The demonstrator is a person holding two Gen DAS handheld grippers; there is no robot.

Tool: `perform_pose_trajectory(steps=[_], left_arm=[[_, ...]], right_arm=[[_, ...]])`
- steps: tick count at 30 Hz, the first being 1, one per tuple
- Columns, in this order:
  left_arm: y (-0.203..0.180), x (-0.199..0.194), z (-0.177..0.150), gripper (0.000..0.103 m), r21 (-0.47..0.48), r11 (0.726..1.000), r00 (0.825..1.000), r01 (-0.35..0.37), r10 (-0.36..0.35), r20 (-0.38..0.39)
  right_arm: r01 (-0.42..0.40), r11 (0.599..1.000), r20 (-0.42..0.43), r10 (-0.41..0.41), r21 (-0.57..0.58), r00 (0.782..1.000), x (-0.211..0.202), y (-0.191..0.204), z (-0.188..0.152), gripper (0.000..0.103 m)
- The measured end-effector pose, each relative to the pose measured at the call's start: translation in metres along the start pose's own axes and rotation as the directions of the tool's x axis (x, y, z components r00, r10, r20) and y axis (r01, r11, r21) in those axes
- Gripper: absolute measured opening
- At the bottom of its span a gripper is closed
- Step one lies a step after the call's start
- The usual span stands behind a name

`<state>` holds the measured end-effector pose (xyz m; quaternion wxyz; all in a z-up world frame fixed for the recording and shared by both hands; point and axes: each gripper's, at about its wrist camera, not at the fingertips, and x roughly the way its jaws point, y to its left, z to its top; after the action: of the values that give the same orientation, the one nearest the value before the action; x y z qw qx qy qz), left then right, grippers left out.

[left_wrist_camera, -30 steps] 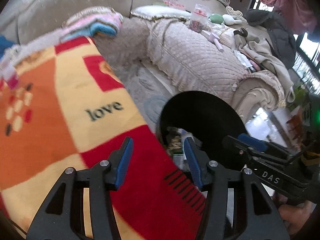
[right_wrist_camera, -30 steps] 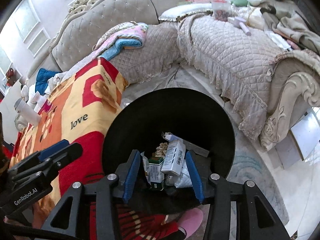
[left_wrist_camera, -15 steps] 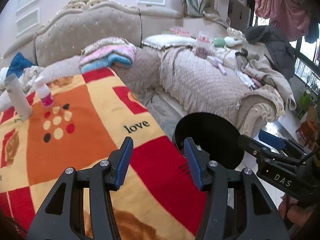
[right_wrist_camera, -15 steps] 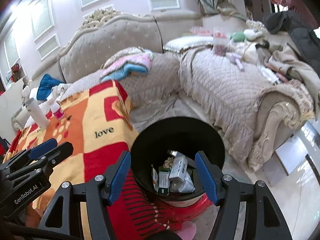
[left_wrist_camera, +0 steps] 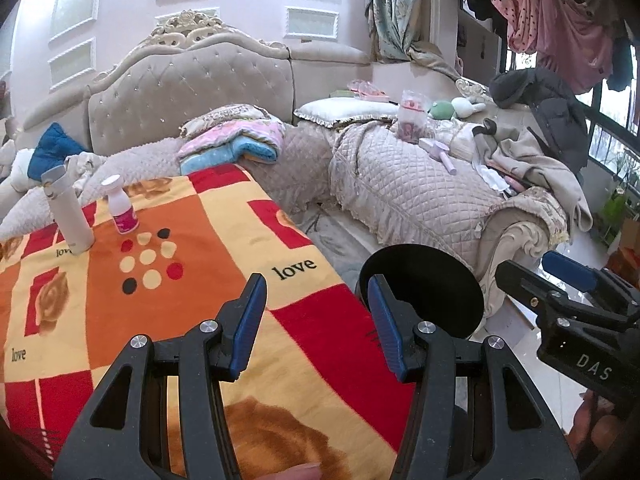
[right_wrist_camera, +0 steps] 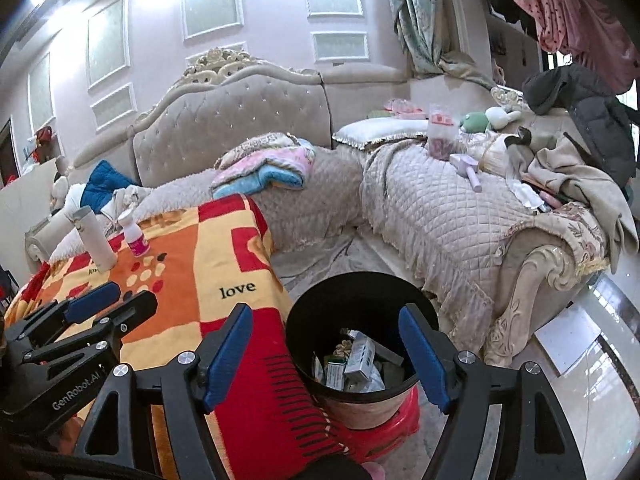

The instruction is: Collect trash

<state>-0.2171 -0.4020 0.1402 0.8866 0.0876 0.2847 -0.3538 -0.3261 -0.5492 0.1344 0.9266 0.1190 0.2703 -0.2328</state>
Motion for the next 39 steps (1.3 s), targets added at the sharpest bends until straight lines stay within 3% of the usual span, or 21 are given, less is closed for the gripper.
perform_pose_trajectory(steps=[10,23,39], left_arm=[[0.003,-0.014,-0.001,0.051,0.010,0.999,0.999,-0.034,0.034,0.033],[0.002,-0.010,-0.005,0.052,0.031,0.998,0.999,-0.054,0.054,0.006],[0.001,-0.011,-0.004,0.052,0.009,1.000,1.000,-0.009,0.009,0.000]], right_arm=[[-0.001,1.000,0.017,0.002,-0.016,1.000,-0.010,0.007,-0.001,0.077],[0.002,1.000,0.010,-0.002,-0.016,1.000,-0.011,0.008,-0.001,0.077],[0.012,1.000,-0.010,-0.013,-0.028,1.000,-0.007,0.002,-0.003,0.077]])
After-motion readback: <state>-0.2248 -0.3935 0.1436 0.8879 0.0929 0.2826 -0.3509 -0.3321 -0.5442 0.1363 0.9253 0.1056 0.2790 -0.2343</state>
